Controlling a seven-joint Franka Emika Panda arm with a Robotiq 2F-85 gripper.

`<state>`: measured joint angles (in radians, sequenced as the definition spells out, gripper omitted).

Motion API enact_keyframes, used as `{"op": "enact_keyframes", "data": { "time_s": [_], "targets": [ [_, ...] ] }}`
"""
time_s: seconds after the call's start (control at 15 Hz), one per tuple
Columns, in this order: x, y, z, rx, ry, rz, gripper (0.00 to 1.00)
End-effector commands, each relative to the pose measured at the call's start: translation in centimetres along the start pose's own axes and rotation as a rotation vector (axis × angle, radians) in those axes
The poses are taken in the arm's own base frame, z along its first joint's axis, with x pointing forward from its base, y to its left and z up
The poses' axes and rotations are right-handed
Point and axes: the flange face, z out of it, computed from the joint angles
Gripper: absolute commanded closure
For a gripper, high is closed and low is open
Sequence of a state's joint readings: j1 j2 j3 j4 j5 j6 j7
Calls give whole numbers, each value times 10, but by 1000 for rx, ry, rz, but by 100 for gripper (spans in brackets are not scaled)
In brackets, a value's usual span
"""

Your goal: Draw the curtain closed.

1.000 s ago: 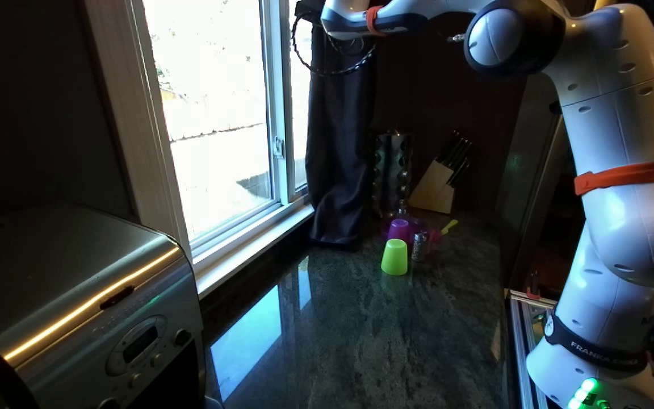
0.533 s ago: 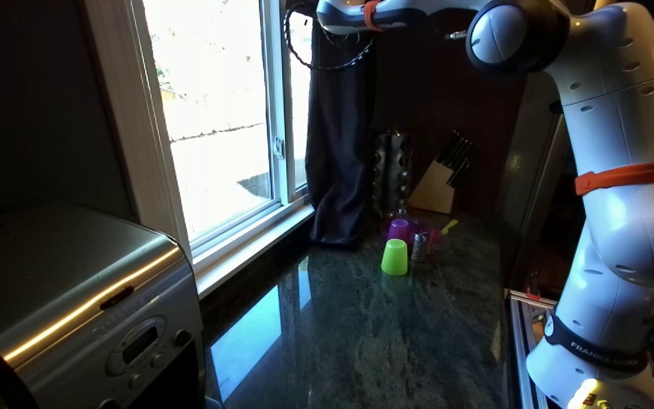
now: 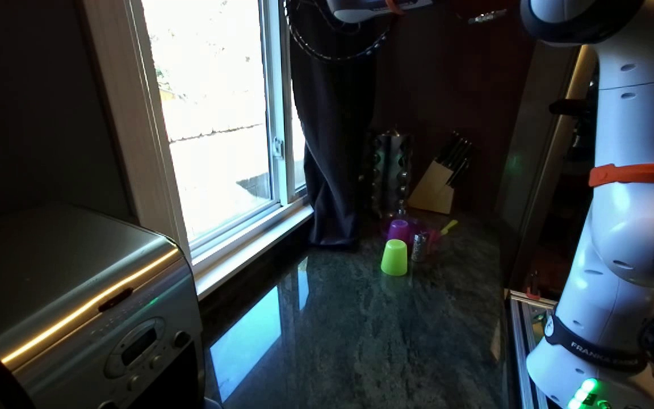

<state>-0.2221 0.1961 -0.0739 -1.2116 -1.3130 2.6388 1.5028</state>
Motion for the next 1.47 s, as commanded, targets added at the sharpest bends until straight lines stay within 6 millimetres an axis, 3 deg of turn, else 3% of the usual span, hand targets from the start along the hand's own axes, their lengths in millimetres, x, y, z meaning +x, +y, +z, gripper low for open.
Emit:
{"op": "enact_keyframes", "data": {
  "time_s": [0.0, 0.27, 0.53, 1.0, 1.07, 1.2, 1.4],
  "targets": [
    [-8, -6, -60, 163, -85, -36, 99],
    [-29, -11, -107, 336, -142, -152, 99],
    [-40, -9, -148, 498, -234, -121, 99],
    [-41, -44, -244, 780, -351, -29, 99],
    [-20, -43, -219, 720, -272, -32, 99],
    [-15, -47, -228, 744, -268, -30, 98],
    [-18, -42, -218, 723, -271, -34, 98]
  ]
}}
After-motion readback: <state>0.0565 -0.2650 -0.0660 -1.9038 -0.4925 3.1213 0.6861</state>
